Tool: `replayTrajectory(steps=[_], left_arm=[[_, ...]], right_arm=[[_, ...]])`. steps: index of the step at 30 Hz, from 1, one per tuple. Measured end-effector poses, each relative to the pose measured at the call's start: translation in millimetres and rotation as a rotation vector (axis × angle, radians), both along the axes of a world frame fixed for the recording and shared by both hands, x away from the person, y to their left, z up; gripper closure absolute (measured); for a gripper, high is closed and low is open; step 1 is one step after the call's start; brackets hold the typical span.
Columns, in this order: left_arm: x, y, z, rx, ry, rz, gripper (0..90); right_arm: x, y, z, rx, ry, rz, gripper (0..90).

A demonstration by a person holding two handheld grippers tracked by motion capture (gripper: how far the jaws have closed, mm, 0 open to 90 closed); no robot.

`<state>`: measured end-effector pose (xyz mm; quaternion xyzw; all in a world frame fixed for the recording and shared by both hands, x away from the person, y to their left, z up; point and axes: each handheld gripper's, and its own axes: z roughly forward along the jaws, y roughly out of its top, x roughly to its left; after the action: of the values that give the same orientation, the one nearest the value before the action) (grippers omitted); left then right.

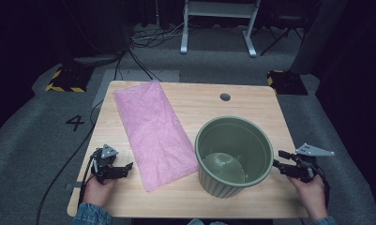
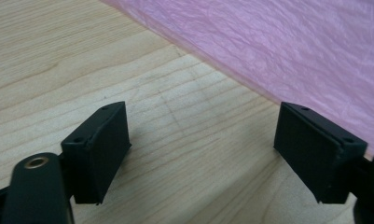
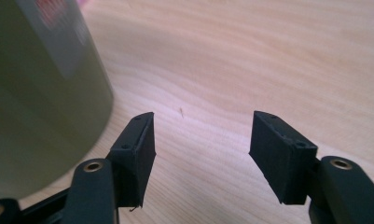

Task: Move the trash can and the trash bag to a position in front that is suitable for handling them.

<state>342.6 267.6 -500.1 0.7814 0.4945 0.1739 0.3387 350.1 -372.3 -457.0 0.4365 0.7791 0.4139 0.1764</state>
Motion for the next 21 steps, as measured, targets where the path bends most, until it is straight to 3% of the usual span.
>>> replayTrajectory(steps=[5,6,8,9,12,21], left_arm=[[-3.0,3.7,2.3,-0.009,-0.015,0.024,24.1],[-4.1,4.1,3.1,-0.009,-0.02,0.026,24.9],[-5.9,4.5,4.5,-0.008,-0.029,0.021,25.0],[-6.7,4.4,4.8,-0.012,-0.03,0.02,25.1],[-7.6,5.5,5.5,-0.017,-0.033,0.011,25.1],[2.8,-2.2,13.0,-0.008,-0.021,0.011,24.6]], right_arm=[[5.4,10.8,-24.9,-0.093,0.033,0.003,42.6],[7.4,12.3,-33.3,-0.113,0.057,0.003,42.5],[8.1,12.5,-36.9,-0.122,0.066,-0.001,41.9],[7.4,12.2,-43.1,-0.117,0.032,-0.012,40.2],[6.4,12.8,-45.6,-0.108,0.012,-0.018,38.7],[7.1,18.3,-45.8,-0.114,0.012,-0.054,35.4]])
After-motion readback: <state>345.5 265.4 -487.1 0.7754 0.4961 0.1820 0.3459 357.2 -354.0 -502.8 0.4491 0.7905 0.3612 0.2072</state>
